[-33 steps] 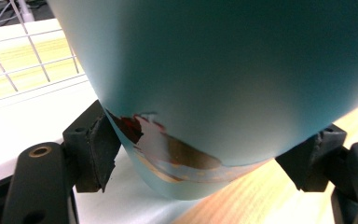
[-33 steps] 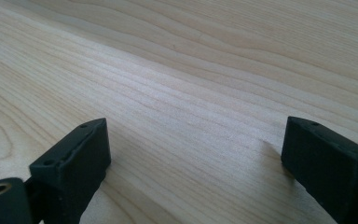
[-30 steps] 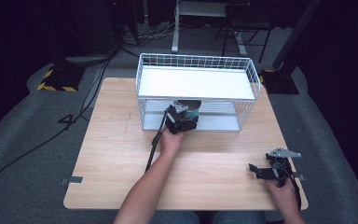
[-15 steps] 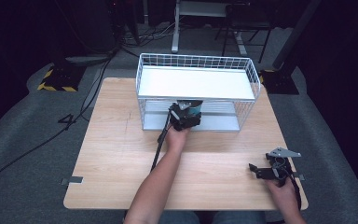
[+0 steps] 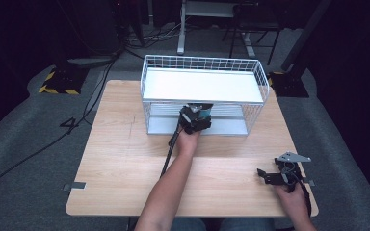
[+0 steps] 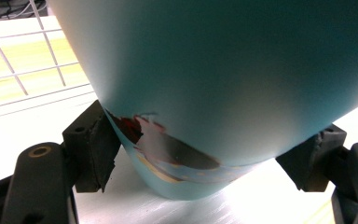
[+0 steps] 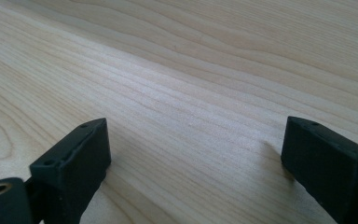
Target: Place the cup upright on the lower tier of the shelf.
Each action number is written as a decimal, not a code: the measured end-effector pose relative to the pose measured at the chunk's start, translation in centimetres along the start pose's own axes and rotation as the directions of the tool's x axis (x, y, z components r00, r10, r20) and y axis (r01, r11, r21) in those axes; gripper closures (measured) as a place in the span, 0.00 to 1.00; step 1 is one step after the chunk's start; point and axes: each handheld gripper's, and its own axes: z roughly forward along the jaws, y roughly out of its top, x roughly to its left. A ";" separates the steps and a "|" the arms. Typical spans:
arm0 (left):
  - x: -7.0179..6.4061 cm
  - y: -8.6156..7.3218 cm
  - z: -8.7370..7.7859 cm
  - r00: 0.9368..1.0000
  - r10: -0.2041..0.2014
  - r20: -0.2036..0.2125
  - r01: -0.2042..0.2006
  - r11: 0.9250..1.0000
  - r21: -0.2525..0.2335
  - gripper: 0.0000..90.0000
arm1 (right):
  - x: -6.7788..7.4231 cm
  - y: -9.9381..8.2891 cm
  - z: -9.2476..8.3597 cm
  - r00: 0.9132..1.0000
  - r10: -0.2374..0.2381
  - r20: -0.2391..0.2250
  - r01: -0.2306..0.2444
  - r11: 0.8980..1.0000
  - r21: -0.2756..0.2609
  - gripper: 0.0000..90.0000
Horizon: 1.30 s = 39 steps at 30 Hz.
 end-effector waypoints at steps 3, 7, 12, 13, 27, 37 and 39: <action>0.0 0.0 0.1 1.000 0.002 -0.003 -0.002 1.000 0.008 0.26 | 0.0 0.0 0.0 1.000 0.000 0.000 0.000 1.000 0.000 0.09; 0.2 -0.3 0.4 1.000 0.011 -0.002 -0.011 1.000 0.028 0.26 | 0.0 0.0 0.0 1.000 0.000 0.000 0.000 1.000 0.000 0.09; 0.3 -0.4 0.4 1.000 0.015 -0.002 -0.015 0.999 0.029 0.26 | 0.0 0.0 0.0 1.000 0.001 0.000 -0.001 1.000 0.000 0.09; 0.3 -0.4 0.4 1.000 0.015 -0.002 -0.015 0.999 0.029 0.26 | 0.0 0.0 0.0 1.000 0.001 0.000 -0.001 1.000 0.000 0.09; 0.1 -0.6 0.4 0.999 0.038 -0.006 -0.037 0.999 0.021 0.21 | 0.0 0.0 0.0 1.000 0.000 0.000 0.000 1.000 0.000 0.09; 0.2 -0.3 -0.2 0.999 0.028 -0.017 -0.028 1.000 -0.001 0.14 | 0.0 0.0 0.0 1.000 0.000 0.000 0.000 1.000 0.000 0.09; 0.3 -0.3 -0.6 1.000 0.017 -0.009 -0.017 1.000 -0.010 0.09 | 0.0 0.0 0.0 1.000 0.000 0.000 0.000 1.000 0.000 0.09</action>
